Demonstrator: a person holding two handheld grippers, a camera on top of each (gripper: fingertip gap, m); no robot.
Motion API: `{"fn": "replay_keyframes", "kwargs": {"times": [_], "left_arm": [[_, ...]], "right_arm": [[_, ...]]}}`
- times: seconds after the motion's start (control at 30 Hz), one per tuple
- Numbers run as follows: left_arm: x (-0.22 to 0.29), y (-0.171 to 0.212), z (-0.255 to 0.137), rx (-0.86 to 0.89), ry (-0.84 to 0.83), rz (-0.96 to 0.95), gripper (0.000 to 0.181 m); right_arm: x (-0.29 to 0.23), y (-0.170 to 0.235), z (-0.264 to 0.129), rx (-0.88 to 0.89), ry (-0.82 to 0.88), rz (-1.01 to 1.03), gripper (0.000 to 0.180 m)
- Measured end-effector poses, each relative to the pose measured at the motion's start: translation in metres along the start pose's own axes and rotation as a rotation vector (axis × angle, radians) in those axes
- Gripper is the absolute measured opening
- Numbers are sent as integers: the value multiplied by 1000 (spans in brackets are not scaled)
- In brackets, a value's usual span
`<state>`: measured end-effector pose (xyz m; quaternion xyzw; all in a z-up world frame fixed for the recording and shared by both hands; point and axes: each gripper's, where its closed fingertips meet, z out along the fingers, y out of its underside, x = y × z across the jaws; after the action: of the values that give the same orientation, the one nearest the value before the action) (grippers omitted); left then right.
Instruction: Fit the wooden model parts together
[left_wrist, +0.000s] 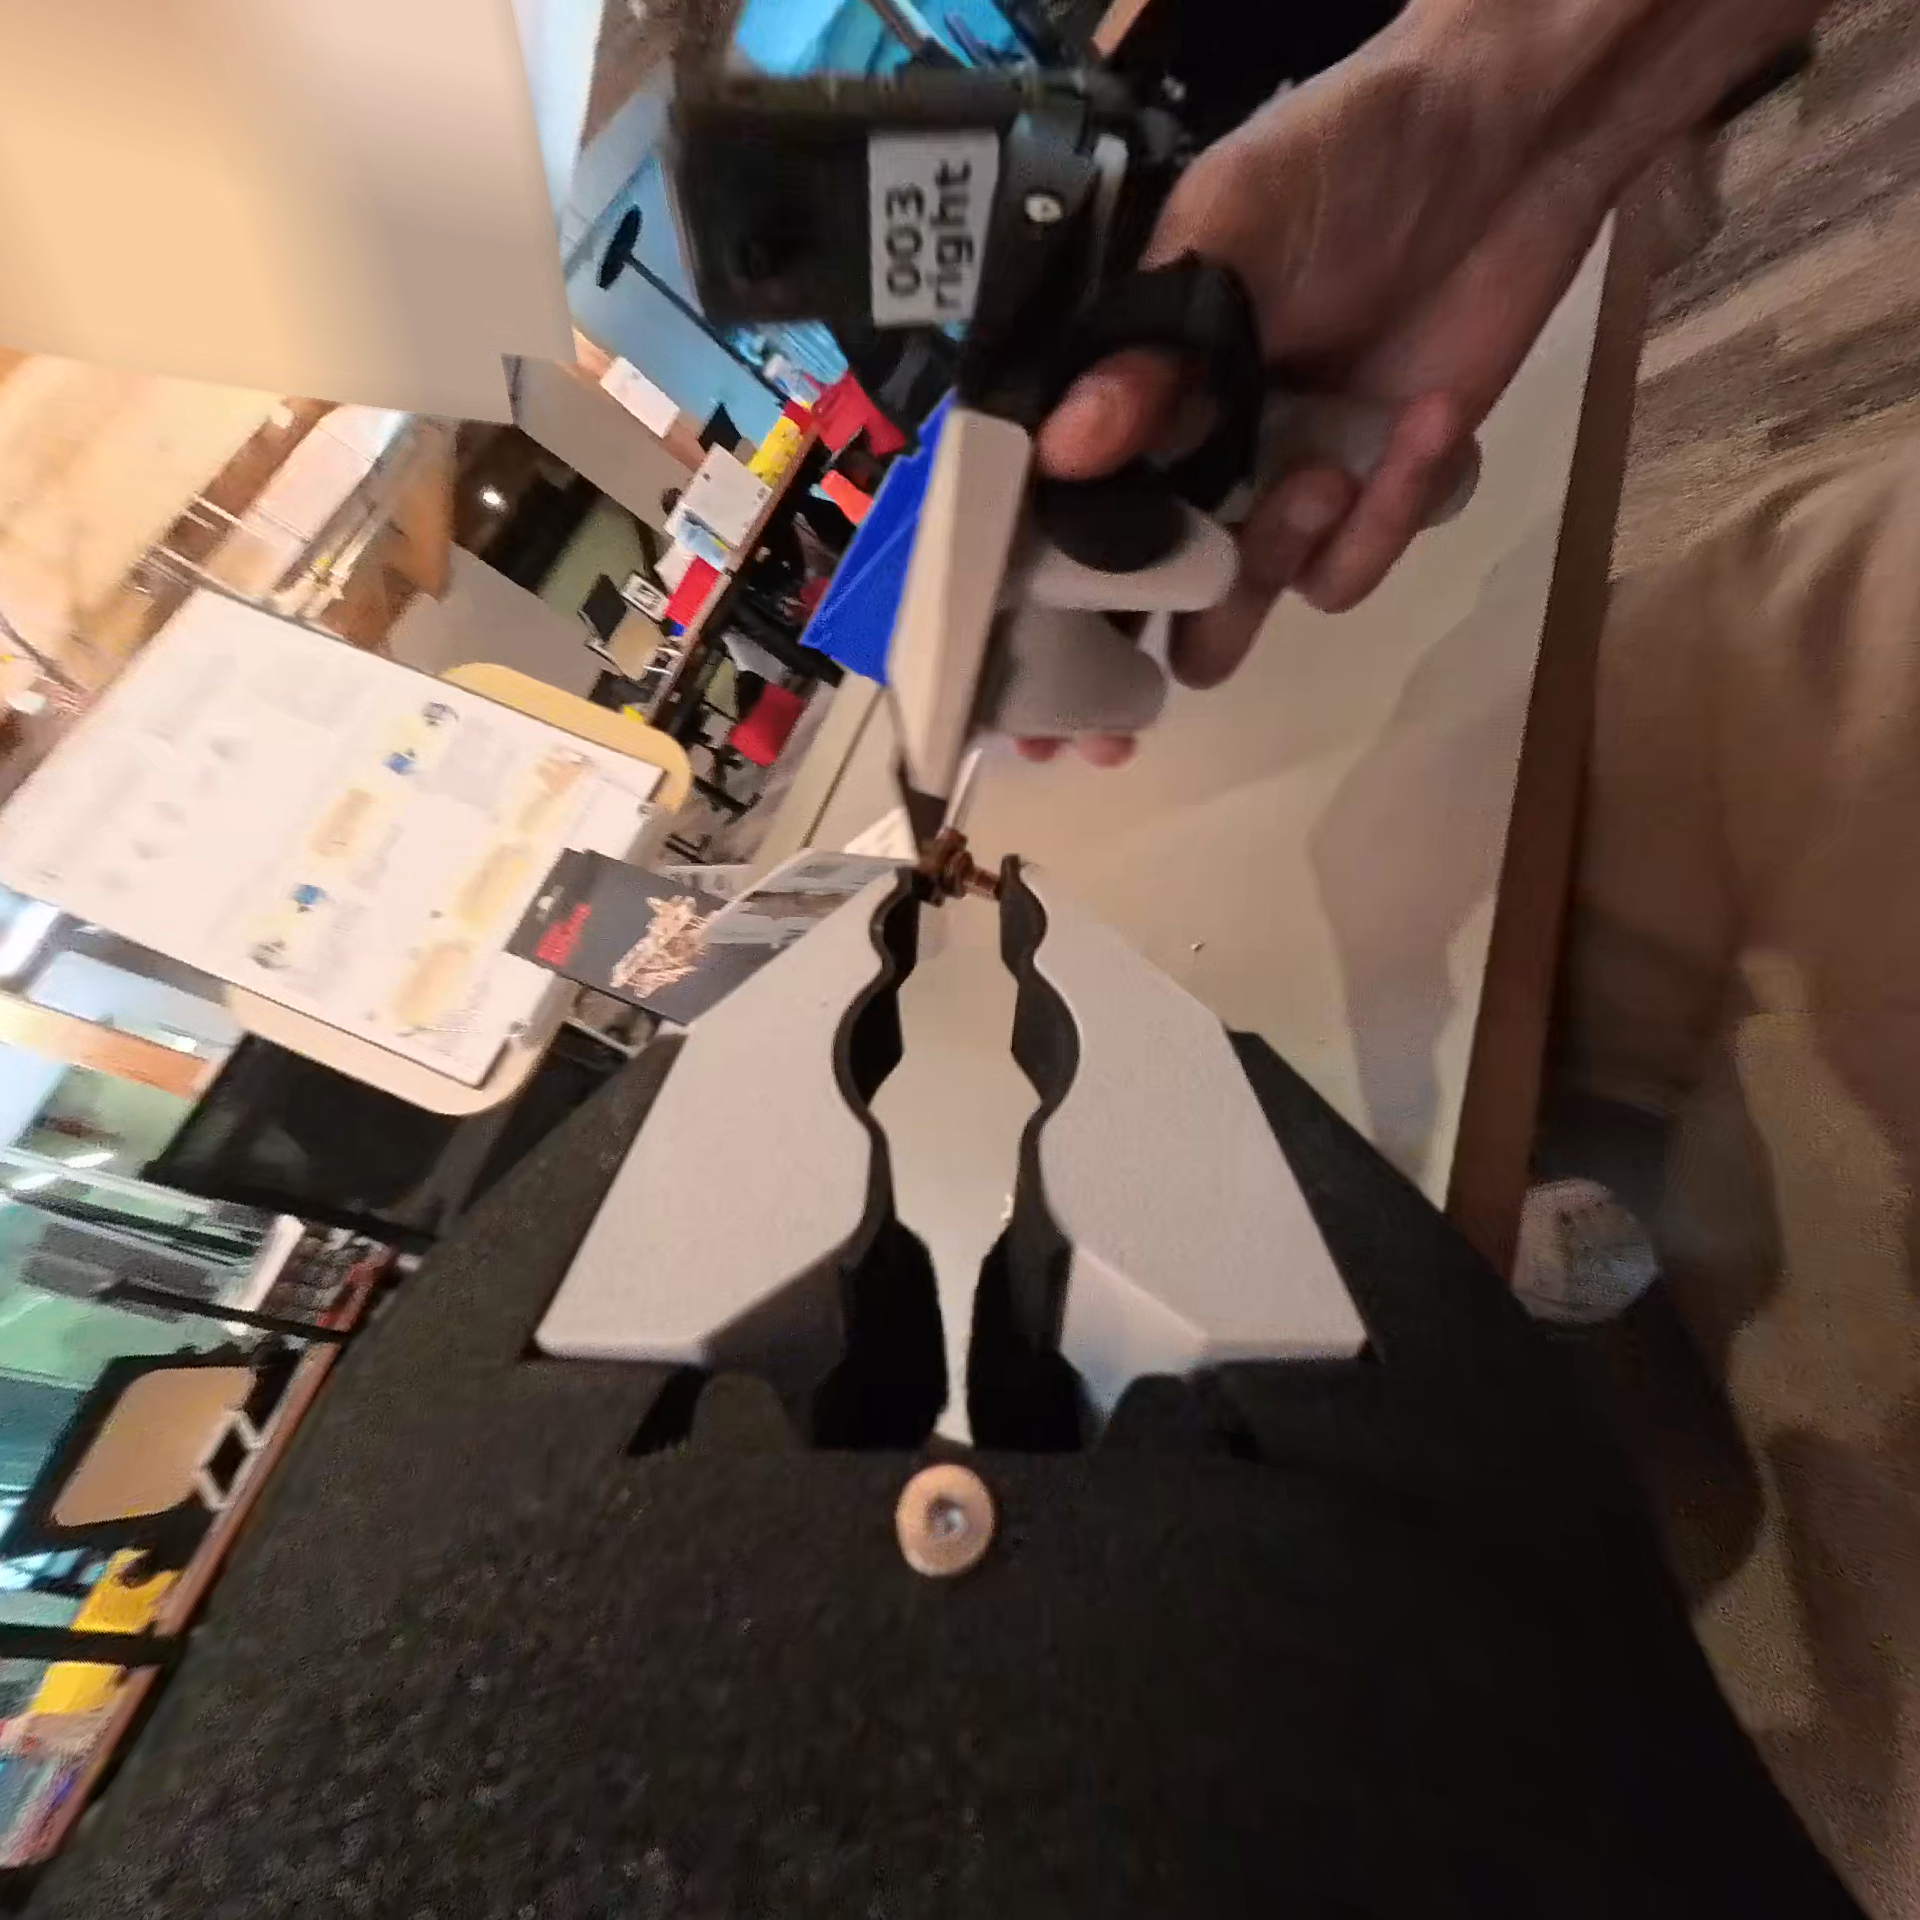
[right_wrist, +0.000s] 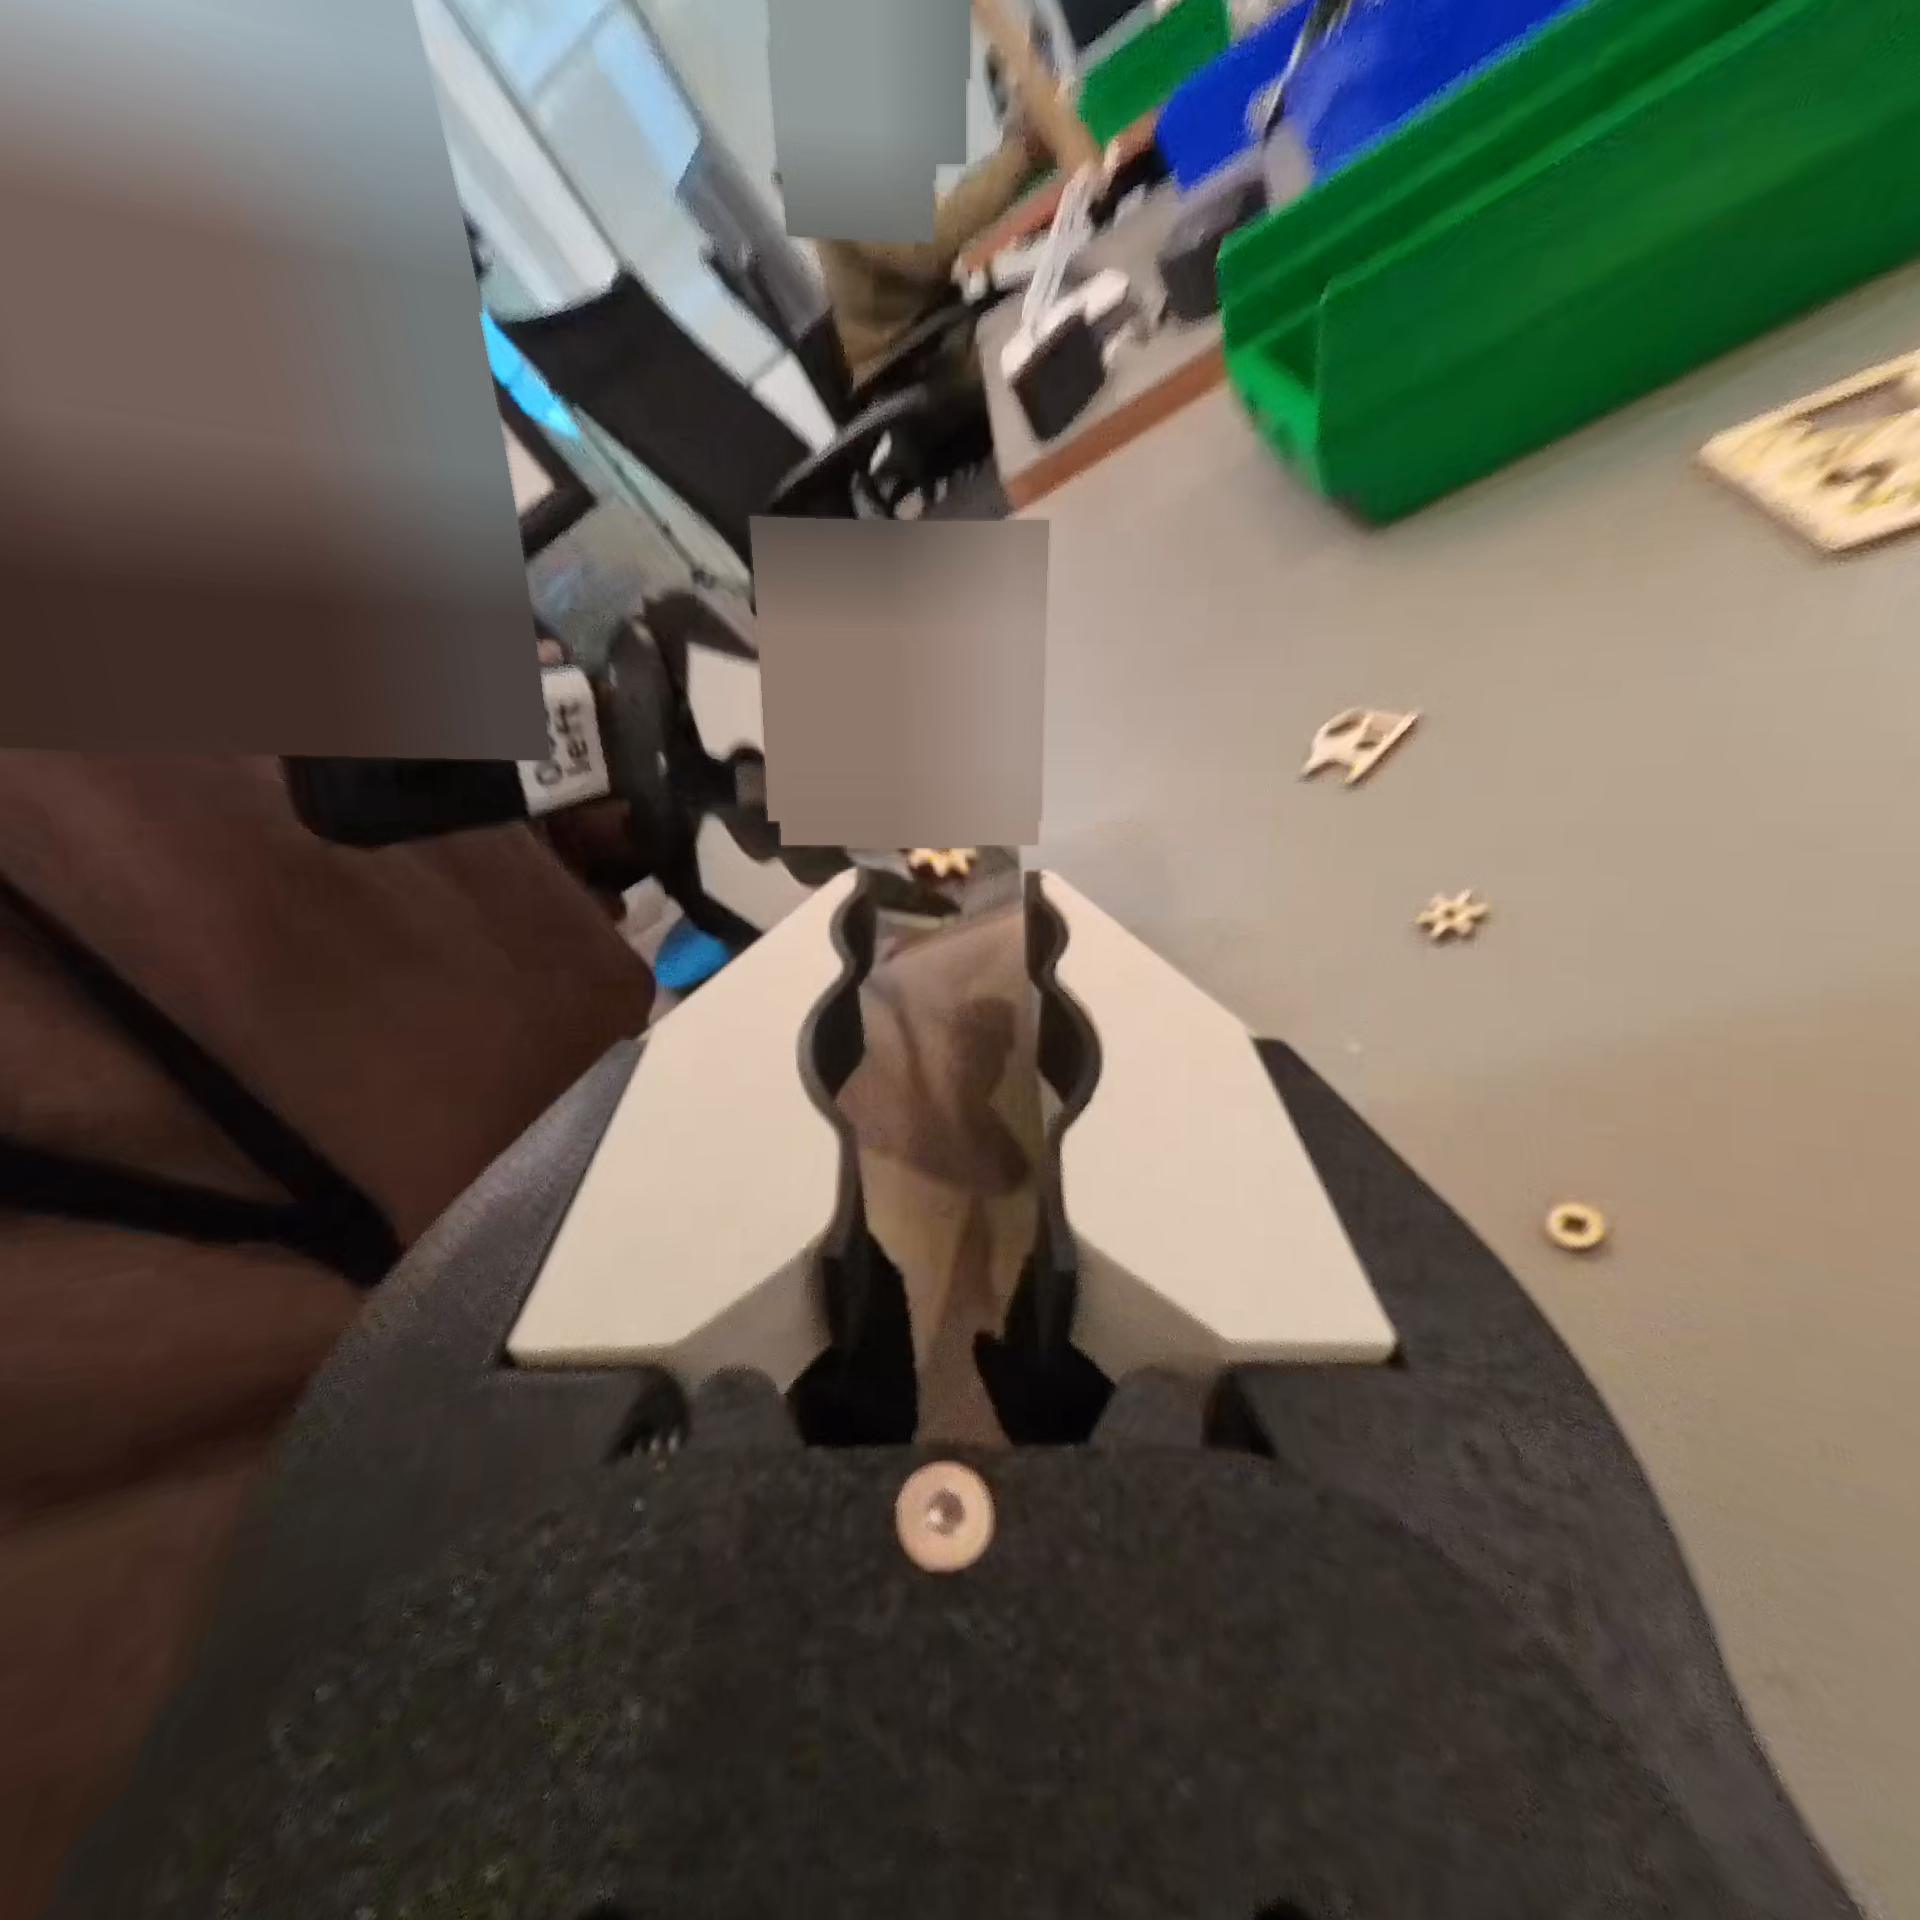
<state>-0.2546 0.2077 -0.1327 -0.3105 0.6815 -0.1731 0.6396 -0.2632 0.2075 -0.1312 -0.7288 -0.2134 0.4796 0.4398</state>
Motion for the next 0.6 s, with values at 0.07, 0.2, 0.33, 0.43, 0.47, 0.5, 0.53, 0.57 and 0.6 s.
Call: {"fn": "replay_keyframes", "kwargs": {"times": [0.07,0.2,0.33,0.43,0.47,0.5,0.53,0.57,0.6], "left_arm": [[-4,-2,-1,-5,-15,-3,13],[-5,-12,-5,19,-18,50,13],[-6,-15,-7,-3,-40,91,13],[-10,-16,-9,-21,-71,65,13],[-11,-15,-8,-35,-75,33,14],[-12,-14,-8,-56,-74,-9,14],[-12,-13,-7,-72,-69,-57,14],[-10,-11,-6,-91,-62,-99,14],[-8,-8,-5,-113,-53,-127,14]], "right_arm": [[-7,6,4,-18,-65,54,26],[-11,-3,4,30,-89,81,21],[-19,-2,8,33,-108,98,9],[-17,-7,9,58,-120,189,4],[-16,-8,9,68,-134,244,4],[-15,-8,9,73,-148,300,4],[-14,-8,9,72,-142,331,4],[-12,-5,9,64,-116,342,4],[-9,-3,9,53,-87,358,4]]}}
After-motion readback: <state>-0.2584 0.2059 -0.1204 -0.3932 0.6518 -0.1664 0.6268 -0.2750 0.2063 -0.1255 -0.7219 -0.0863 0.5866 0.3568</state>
